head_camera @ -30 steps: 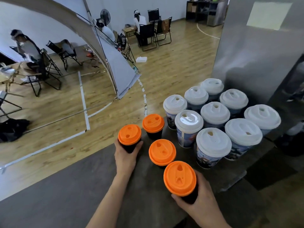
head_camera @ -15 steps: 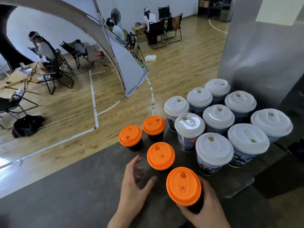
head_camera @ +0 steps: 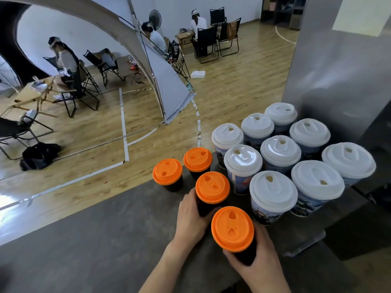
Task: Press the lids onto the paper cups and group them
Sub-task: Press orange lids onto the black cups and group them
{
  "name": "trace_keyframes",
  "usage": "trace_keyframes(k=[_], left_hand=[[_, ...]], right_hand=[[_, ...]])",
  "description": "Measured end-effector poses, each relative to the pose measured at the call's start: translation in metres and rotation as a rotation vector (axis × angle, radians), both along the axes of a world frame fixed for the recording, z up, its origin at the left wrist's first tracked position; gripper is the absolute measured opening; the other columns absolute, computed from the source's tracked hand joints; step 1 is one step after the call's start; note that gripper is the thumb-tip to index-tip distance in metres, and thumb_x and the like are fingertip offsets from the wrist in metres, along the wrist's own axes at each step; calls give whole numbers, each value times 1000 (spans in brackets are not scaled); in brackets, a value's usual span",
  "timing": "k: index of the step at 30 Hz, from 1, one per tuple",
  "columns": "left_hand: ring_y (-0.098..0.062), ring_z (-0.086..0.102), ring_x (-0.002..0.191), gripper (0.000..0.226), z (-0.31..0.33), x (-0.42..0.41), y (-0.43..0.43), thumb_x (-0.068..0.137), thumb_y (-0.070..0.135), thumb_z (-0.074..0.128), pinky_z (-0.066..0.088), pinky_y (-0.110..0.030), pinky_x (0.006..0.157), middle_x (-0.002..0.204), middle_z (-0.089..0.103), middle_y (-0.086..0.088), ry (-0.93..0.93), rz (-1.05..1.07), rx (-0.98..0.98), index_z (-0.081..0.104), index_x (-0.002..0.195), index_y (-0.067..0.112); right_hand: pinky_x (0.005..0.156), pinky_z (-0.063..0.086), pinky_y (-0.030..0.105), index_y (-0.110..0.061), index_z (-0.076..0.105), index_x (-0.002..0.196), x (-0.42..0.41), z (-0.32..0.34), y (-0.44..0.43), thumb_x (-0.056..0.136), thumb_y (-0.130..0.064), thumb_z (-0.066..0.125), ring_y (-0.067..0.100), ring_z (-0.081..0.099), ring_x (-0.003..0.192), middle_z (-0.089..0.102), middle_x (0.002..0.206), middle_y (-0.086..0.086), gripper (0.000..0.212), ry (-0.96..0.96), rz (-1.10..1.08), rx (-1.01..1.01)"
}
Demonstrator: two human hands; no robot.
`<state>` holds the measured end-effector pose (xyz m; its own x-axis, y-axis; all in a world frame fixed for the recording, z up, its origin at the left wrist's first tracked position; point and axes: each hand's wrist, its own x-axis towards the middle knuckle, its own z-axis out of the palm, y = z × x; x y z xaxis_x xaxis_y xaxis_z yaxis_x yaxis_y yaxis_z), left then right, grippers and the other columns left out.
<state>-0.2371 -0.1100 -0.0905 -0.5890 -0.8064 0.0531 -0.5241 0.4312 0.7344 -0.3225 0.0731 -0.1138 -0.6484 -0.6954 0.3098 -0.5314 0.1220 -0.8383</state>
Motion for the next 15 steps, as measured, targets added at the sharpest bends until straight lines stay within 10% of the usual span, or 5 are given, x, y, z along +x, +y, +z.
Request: trace_keyframes(k=[6,15], left_hand=[[1,51,131,72,3,41,15,88,17,80,43,-28,113,142,53,9,54,17,49,41,149,25],[0,27,148,45,-5,171,66,102,47,55,24,-27,124,155,38,17,-187,2,-188,54,143,27]], right_hand=[[104,43,38,-9,56,137,5,0,-5,46,-14,105,-1,48,123,54,130,-14,103,-53,-76,2],[90,39,1,-37,55,100,63,3,33,71,0,90,-6,59,103,61,104,-13,58,-129,-189,-31]])
